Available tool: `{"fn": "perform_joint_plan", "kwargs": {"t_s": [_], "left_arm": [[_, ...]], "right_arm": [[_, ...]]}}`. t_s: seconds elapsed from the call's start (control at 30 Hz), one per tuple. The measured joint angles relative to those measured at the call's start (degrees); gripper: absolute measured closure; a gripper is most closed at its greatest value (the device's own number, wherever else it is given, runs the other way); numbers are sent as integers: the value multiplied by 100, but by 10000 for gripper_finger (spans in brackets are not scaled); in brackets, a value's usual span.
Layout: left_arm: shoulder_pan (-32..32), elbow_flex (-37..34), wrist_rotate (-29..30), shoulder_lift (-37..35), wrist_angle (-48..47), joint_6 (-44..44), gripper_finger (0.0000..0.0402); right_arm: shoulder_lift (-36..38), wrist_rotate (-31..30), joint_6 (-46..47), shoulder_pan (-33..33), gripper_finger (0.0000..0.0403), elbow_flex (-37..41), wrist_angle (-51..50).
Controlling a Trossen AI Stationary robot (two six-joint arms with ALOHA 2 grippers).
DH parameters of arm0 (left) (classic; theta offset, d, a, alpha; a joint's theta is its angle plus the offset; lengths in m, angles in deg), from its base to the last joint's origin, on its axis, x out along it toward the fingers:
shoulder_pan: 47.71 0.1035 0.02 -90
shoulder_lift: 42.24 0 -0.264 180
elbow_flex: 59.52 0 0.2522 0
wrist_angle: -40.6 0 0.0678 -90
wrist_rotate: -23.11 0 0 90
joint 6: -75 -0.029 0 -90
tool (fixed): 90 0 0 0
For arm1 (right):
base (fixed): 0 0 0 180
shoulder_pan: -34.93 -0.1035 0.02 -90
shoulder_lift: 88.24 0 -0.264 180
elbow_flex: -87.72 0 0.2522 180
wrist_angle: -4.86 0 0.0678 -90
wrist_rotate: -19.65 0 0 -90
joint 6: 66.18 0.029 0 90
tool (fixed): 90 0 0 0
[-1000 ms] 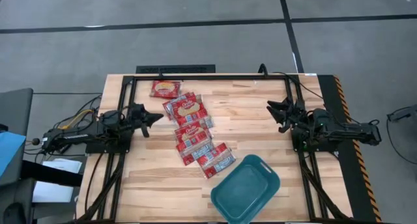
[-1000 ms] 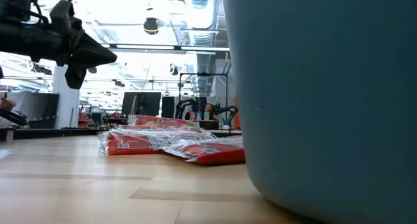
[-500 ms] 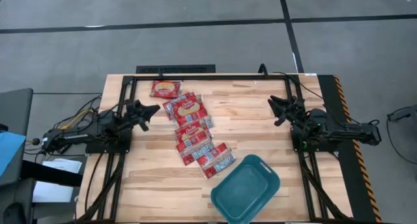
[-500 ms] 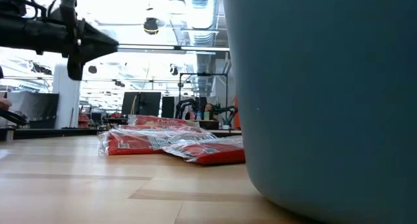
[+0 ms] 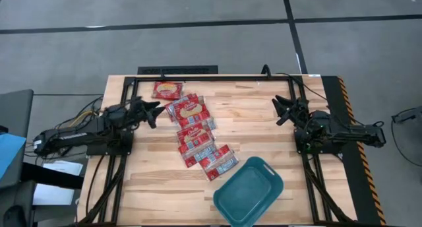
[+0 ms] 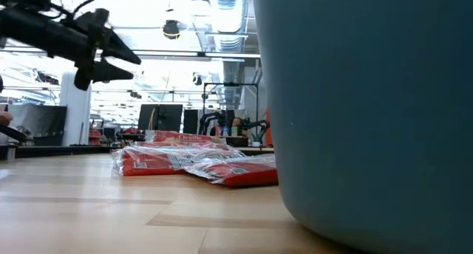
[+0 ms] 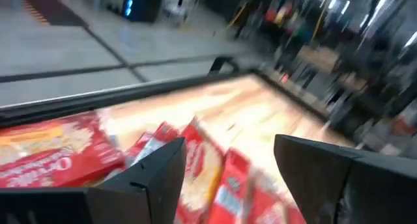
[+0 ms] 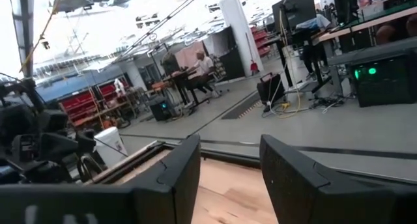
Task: Sort popcorn bags into baskets
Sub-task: Put the popcorn bag into the blue container
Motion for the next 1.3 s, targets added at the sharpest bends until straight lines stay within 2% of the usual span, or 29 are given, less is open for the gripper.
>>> {"fn": "perform_joint_plan", "kwargs": {"t_s": [0.17,0.3,0.53,0.7,0.83,1.1,1.2,1.3], "left_arm": [[293,833,38,1751,7,-1310,176],[789,1654,-43,3172,4,-2340,176],[1813,2880,-1386,5277,-206,-3242,176],[2323,3456,-2422,6470,-761,-3375,176],[2391,3666,-3119,7145,-958,-3373,176],[2313,3702,-3212,7607,-993,-3509,178],[2310,3702,-3205,7613,-1047,-3513,200],[2308,3700,-3195,7613,-1064,-3537,249]], "right_arm": [[0,-6,26,0,227,0,-119],[0,-4,38,0,229,0,-171],[0,13,42,0,227,-2,-171],[0,21,42,-17,225,-2,-180],[0,26,42,-17,231,-4,-323],[0,28,360,-4,238,-4,-731],[-2,27,374,-4,238,-4,-783],[-2,-24,384,-4,237,-4,-794]]}}
